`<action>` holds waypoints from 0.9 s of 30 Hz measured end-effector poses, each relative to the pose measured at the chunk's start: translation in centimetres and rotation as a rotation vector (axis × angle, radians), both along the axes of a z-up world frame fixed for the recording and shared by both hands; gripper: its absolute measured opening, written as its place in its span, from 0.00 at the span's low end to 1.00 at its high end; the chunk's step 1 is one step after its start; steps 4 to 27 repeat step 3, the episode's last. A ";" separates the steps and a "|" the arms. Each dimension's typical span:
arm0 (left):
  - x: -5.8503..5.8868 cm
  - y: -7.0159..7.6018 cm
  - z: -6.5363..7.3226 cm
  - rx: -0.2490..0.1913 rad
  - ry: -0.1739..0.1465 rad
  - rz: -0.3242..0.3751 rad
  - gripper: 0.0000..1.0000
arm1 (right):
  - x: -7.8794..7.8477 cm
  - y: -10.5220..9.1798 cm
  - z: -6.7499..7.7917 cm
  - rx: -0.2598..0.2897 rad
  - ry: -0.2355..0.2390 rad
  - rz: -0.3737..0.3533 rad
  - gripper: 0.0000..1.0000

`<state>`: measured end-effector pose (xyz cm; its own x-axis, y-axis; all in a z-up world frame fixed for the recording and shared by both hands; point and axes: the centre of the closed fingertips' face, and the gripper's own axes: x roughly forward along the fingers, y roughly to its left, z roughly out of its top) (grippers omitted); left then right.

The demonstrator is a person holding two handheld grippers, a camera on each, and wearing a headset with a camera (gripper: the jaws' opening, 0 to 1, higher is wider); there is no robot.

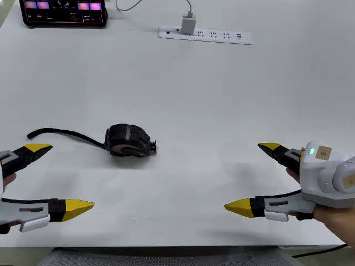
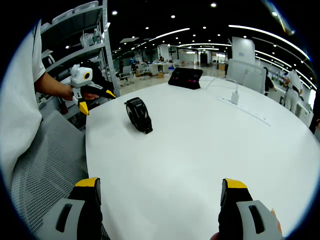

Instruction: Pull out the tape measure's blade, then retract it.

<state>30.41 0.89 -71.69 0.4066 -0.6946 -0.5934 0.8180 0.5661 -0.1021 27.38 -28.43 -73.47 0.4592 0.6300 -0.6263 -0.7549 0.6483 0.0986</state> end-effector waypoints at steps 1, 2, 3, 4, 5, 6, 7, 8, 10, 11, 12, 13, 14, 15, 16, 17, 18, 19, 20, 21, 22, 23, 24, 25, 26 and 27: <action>0.0 0.0 0.0 0.000 0.002 0.000 0.86 | 0.0 0.0 0.0 -0.001 0.000 -0.001 0.99; 0.0 0.0 0.0 -0.001 0.002 0.002 0.86 | 0.0 -0.1 0.0 0.000 -0.001 -0.002 0.99; 0.0 0.0 0.1 -0.006 0.003 0.003 0.86 | 0.0 0.0 0.0 0.001 0.000 -0.003 0.99; 0.0 0.0 0.1 -0.006 0.003 0.003 0.86 | 0.0 0.0 0.0 0.001 0.000 -0.003 0.99; 0.0 0.0 0.1 -0.006 0.003 0.003 0.86 | 0.0 0.0 0.0 0.001 0.000 -0.003 0.99; 0.0 0.0 0.1 -0.006 0.003 0.003 0.86 | 0.0 0.0 0.0 0.001 0.000 -0.003 0.99; 0.0 0.0 0.1 -0.006 0.003 0.003 0.86 | 0.0 0.0 0.0 0.001 0.000 -0.003 0.99; 0.0 0.0 0.1 -0.006 0.003 0.003 0.86 | 0.0 0.0 0.0 0.001 0.000 -0.003 0.99; 0.0 0.0 0.1 -0.006 0.003 0.003 0.86 | 0.0 0.0 0.0 0.001 0.000 -0.003 0.99; 0.0 0.0 0.1 -0.006 0.003 0.003 0.86 | 0.0 0.0 0.0 0.001 0.000 -0.003 0.99; 0.0 0.0 0.1 -0.006 0.003 0.003 0.86 | 0.0 0.0 0.0 0.001 0.000 -0.003 0.99; 0.0 0.0 0.1 -0.006 0.003 0.003 0.86 | 0.0 0.0 0.0 0.001 0.000 -0.003 0.99; 0.0 0.0 0.1 -0.006 0.003 0.003 0.86 | 0.0 0.0 0.0 0.001 0.000 -0.003 0.99; 0.0 0.0 0.1 -0.006 0.003 0.003 0.86 | 0.0 0.0 0.0 0.001 0.000 -0.003 0.99; 0.0 0.0 0.1 -0.006 0.003 0.003 0.86 | 0.0 0.0 0.0 0.001 0.000 -0.003 0.99; 0.0 0.0 0.1 -0.006 0.003 0.003 0.86 | 0.0 0.0 0.0 0.001 0.000 -0.003 0.99; 0.0 0.0 0.1 -0.006 0.003 0.003 0.86 | 0.0 0.0 0.0 0.001 0.000 -0.003 0.99; 0.0 0.0 0.1 -0.006 0.003 0.003 0.86 | 0.0 0.0 0.0 0.001 0.000 -0.003 0.99; 0.0 0.0 0.1 -0.006 0.003 0.003 0.86 | 0.0 0.0 0.0 0.001 0.000 -0.003 0.99; 0.0 0.0 0.1 -0.006 0.003 0.003 0.86 | 0.0 0.0 0.0 0.001 0.000 -0.003 0.99; 0.0 0.0 0.1 -0.006 0.003 0.003 0.86 | 0.0 0.0 0.0 0.001 0.000 -0.003 0.99; 0.0 0.0 0.1 -0.006 0.003 0.003 0.86 | 0.0 0.0 0.0 0.001 0.000 -0.003 0.99; 0.0 0.0 0.1 -0.006 0.003 0.003 0.86 | 0.0 0.0 0.0 0.001 0.000 -0.003 0.99; 0.0 0.0 0.1 -0.006 0.003 0.003 0.86 | 0.0 0.0 0.0 0.001 0.000 -0.003 0.99; 0.0 0.0 0.1 -0.006 0.003 0.003 0.86 | 0.0 0.0 0.0 0.001 0.000 -0.003 0.99; 0.0 0.0 0.1 -0.006 0.003 0.003 0.86 | 0.0 0.0 0.0 0.001 0.000 -0.003 0.99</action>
